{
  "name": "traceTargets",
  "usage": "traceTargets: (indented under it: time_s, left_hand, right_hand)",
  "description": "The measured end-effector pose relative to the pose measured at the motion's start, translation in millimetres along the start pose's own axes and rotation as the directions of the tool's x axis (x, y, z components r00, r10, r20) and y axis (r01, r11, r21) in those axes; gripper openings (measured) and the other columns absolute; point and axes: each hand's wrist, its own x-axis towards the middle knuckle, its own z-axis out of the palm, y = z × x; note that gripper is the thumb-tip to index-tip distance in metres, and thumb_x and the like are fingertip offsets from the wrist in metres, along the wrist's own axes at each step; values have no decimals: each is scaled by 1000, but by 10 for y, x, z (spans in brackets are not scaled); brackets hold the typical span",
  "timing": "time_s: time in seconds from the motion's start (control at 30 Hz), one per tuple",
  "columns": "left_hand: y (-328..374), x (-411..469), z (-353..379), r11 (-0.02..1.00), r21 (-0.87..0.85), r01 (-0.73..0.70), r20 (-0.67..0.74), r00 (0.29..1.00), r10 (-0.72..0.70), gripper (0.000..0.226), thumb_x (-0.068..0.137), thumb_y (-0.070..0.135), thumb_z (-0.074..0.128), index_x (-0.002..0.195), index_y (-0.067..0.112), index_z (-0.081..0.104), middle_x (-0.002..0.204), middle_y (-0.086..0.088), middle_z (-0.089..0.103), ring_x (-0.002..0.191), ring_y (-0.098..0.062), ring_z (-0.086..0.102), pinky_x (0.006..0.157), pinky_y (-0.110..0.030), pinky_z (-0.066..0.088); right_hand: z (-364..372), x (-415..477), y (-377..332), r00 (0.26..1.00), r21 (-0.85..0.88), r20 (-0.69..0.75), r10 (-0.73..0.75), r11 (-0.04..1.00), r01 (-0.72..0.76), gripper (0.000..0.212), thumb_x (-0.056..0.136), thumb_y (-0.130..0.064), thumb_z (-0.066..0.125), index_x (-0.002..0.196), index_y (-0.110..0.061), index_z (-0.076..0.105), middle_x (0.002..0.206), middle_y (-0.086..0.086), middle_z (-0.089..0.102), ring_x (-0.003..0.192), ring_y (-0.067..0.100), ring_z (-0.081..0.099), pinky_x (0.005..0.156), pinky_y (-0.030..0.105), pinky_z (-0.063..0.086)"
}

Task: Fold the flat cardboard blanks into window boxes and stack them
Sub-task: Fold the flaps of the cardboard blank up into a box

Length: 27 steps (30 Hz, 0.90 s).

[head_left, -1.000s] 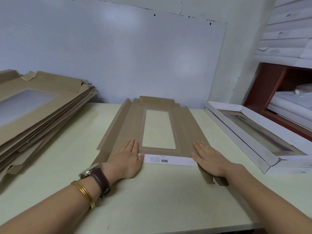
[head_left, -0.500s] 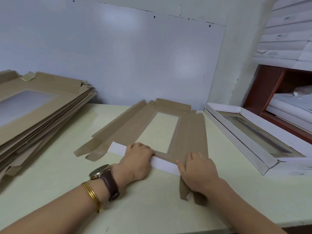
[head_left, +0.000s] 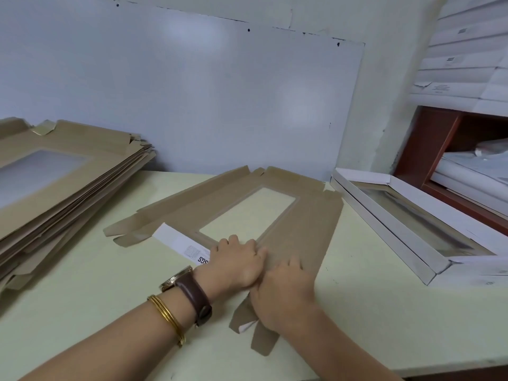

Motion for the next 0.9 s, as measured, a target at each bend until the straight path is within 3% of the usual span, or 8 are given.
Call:
traceTargets:
  time_s: [0.2, 0.4, 0.5, 0.57, 0.67, 0.77, 0.83, 0.9]
  left_hand:
    - [-231, -1, -20, 994, 105, 23, -51, 999, -17, 49, 97, 51, 18, 123, 28, 53, 119, -6, 47, 123, -27, 36, 107, -42, 18]
    - [-430, -15, -140, 955, 297, 25, -94, 996, 3, 48, 96, 59, 20, 112, 21, 45, 115, -7, 57, 123, -25, 47, 111, -57, -16]
    - [-448, -14, -136, 927, 374, 9, -88, 996, 26, 57, 94, 63, 21, 119, 17, 42, 120, -12, 54, 124, -28, 45, 116, -51, -2]
    - [-480, -1, -125, 908, 419, -3, -70, 997, 36, 64, 95, 63, 20, 135, 16, 35, 129, -14, 48, 129, -29, 40, 116, -45, 10]
    - [-543, 13, -135, 883, 469, -28, -29, 998, 47, 66, 96, 56, 19, 152, 20, 16, 144, -17, 35, 137, -29, 30, 117, -42, 9]
    - [-598, 45, -192, 889, 456, -43, 2, 999, 47, 72, 93, 66, 14, 153, 25, 15, 147, -15, 33, 139, -26, 27, 117, -41, 11]
    - [-655, 70, -247, 897, 438, -59, 52, 998, 40, 75, 92, 70, 15, 153, 27, 13, 150, -12, 30, 142, -26, 23, 117, -40, 10]
    - [-717, 94, -314, 901, 426, -86, 109, 993, 44, 75, 92, 71, 17, 153, 29, 10, 155, -10, 24, 145, -26, 18, 119, -41, 6]
  right_hand:
    - [-88, -132, -216, 995, 113, -101, -5, 993, 17, 63, 101, -47, 17, 120, -9, 62, 121, 16, 60, 113, 26, 37, 91, 43, 30]
    - [-196, -264, -380, 969, 247, -225, -99, 957, 155, 57, 98, -42, 24, 104, -6, 67, 110, 15, 65, 110, 27, 39, 92, 44, 28]
    - [-272, -248, -369, 952, 279, -270, -148, 934, 224, 63, 93, -41, 15, 103, -6, 66, 108, 17, 63, 106, 30, 43, 90, 41, 31]
    - [-339, -165, -271, 956, 312, -224, -191, 915, 256, 64, 93, -40, 8, 100, -8, 64, 98, 14, 63, 97, 30, 48, 86, 38, 35]
    - [-369, 127, -39, 968, 436, -63, -243, 866, 246, 40, 101, -34, 28, 79, -14, 55, 83, 11, 57, 86, 30, 53, 84, 37, 44]
    - [-288, 490, 209, 972, 489, -67, -225, 842, 229, 34, 96, -27, 36, 67, -15, 51, 88, 17, 62, 94, 34, 56, 83, 38, 45]
    - [-201, 699, 374, 982, 479, -68, -179, 857, 189, 28, 95, -21, 38, 86, -16, 65, 103, 14, 66, 106, 34, 54, 94, 38, 41]
    - [-92, 871, 579, 991, 436, -58, -125, 890, 137, 34, 97, -21, 38, 120, -16, 62, 125, 12, 58, 121, 33, 44, 105, 38, 32]
